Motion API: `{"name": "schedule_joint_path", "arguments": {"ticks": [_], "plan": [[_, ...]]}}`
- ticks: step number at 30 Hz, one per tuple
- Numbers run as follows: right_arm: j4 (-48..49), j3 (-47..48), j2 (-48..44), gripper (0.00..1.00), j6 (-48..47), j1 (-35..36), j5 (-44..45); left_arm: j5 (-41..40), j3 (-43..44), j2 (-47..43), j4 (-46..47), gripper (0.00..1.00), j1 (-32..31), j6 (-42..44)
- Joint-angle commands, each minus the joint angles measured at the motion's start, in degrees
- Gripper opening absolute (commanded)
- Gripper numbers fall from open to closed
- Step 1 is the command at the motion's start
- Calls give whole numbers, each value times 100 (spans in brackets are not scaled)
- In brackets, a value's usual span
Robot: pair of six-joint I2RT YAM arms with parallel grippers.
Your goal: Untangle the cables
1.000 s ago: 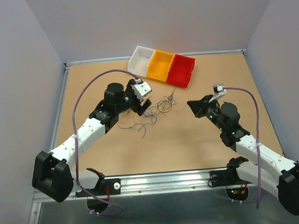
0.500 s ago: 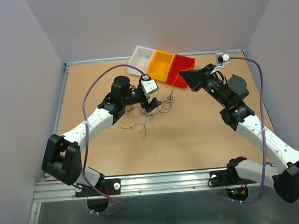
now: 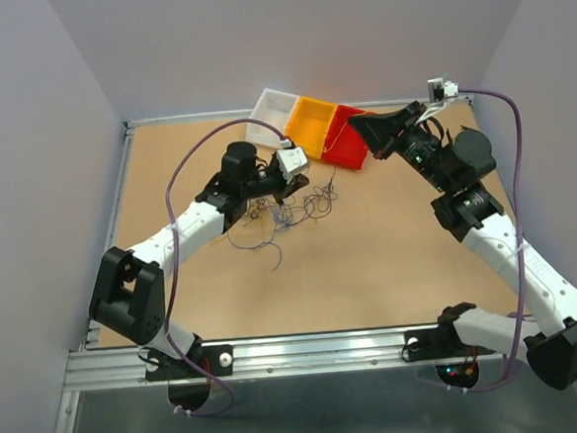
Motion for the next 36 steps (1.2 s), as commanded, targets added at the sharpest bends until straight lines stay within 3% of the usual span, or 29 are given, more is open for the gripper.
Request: {"name": "schedule_joint_path", "arguments": {"ticks": [1,7,10,11,14,16,24,32,36], "plan": [[-92,-176,-138,1,-152,-41,370,-279,446,-574,-140,0,-9,-34],[663,-1336,-68,2,-214,-33,99,-701,1543,-1049,-1202,0,-9,-227],[1392,-1862,125,33,-284,-33,-480,-1026,2307,-1120,-1818,0,-9,-420],[1751,-1961,196,51,-310,-33,-639,-1140,2692,-1128,-1967,0,-9,-508],[2445,-2295,538,75,-407,-33,-1428,-1352,3370,-1120,-2512,0,-9,-780],[2737,-2366,749,82,-451,-15,-1694,-1404,3653,-1120,-2627,0,-9,-956],[3283,-2182,1470,89,-1171,643,-2028,-1607,5243,-672,-3252,0,-9,-1440],[3336,-1673,2155,85,-1620,1188,-1994,-1633,5772,-496,-3313,0,-9,-1563],[3345,-1338,2577,82,-1708,1329,-1548,-1651,5956,-443,-3392,0,-9,-1572]]}}
